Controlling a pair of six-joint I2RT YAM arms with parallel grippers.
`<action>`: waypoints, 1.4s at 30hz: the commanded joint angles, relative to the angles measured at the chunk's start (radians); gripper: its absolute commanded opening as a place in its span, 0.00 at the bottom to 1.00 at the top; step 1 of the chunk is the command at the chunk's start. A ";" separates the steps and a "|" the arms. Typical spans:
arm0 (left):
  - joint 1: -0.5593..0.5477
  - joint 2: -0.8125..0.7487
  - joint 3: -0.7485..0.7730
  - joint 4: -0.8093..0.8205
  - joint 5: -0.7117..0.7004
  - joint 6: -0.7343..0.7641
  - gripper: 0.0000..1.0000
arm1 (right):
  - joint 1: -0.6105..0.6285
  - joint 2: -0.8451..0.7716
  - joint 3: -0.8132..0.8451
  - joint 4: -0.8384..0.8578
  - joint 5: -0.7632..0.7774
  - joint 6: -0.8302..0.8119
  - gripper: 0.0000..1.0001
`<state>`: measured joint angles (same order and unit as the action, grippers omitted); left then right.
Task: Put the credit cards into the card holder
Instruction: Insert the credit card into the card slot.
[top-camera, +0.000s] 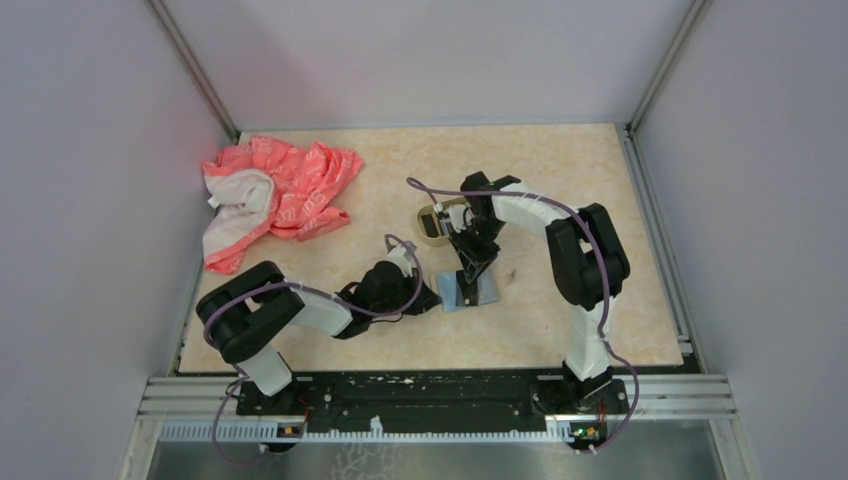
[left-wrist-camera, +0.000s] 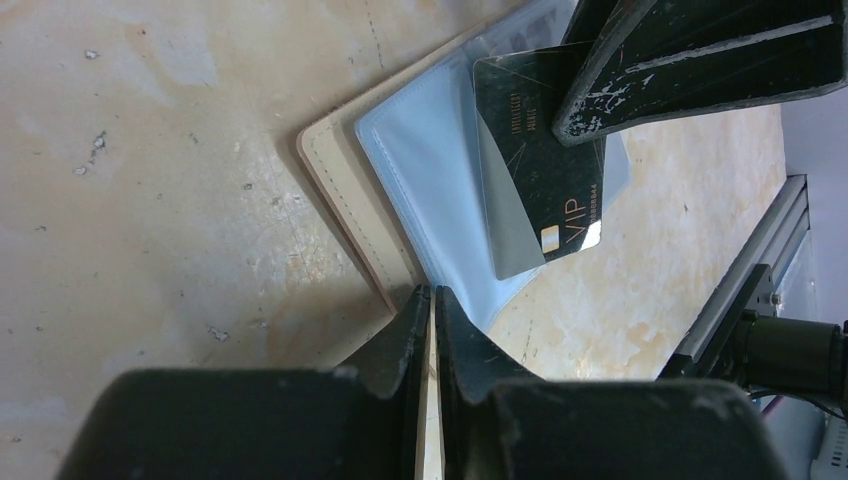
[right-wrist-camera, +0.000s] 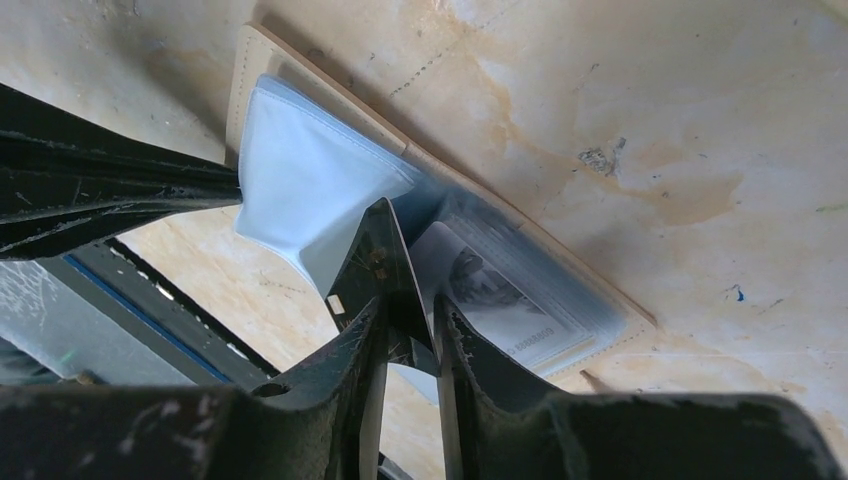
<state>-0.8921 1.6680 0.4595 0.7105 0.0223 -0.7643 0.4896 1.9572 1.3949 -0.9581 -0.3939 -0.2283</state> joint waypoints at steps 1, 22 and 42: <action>0.013 0.016 -0.026 0.000 -0.049 0.035 0.11 | -0.001 0.025 -0.019 0.048 0.109 0.008 0.24; 0.013 0.012 -0.043 0.032 -0.047 0.037 0.11 | -0.035 -0.055 -0.051 0.106 0.034 0.051 0.33; 0.013 0.012 -0.038 0.030 -0.042 0.044 0.11 | -0.059 -0.074 -0.089 0.147 0.040 0.082 0.18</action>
<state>-0.8894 1.6680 0.4328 0.7589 0.0105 -0.7467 0.4389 1.9045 1.3220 -0.8574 -0.4255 -0.1448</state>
